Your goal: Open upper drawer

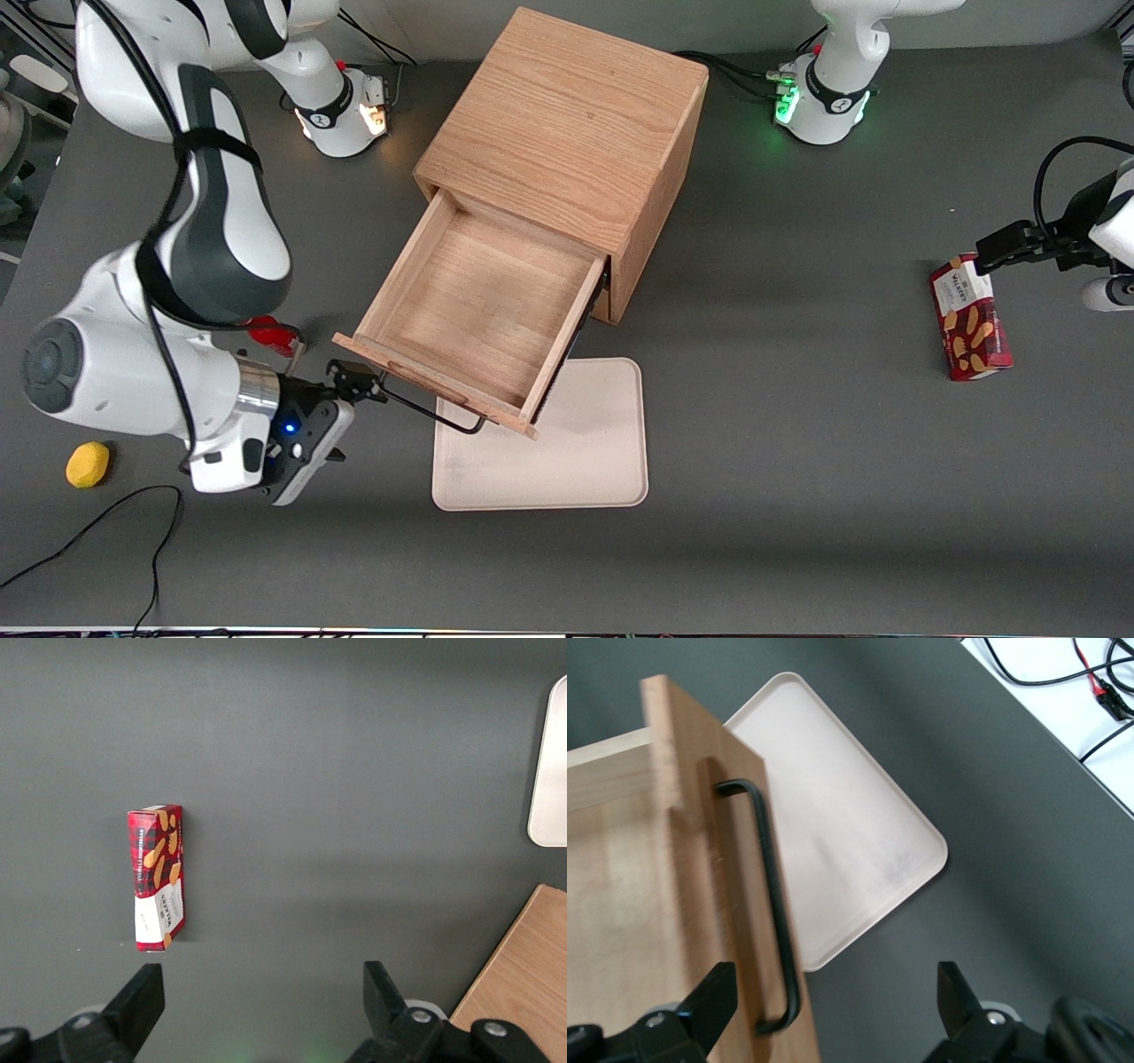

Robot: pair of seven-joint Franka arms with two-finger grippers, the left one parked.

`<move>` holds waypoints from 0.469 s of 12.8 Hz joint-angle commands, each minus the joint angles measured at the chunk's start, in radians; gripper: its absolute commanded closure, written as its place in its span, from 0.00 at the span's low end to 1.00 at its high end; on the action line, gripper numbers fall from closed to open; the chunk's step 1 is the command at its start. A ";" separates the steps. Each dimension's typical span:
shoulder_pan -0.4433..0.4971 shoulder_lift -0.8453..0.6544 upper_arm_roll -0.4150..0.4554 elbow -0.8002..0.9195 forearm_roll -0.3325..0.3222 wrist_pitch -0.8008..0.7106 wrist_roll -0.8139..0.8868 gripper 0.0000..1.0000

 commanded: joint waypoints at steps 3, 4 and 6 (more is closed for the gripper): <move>-0.029 -0.116 -0.003 -0.030 -0.088 -0.145 -0.010 0.00; -0.030 -0.129 -0.024 -0.030 -0.112 -0.198 -0.004 0.00; -0.018 -0.167 -0.101 -0.043 -0.123 -0.280 0.005 0.00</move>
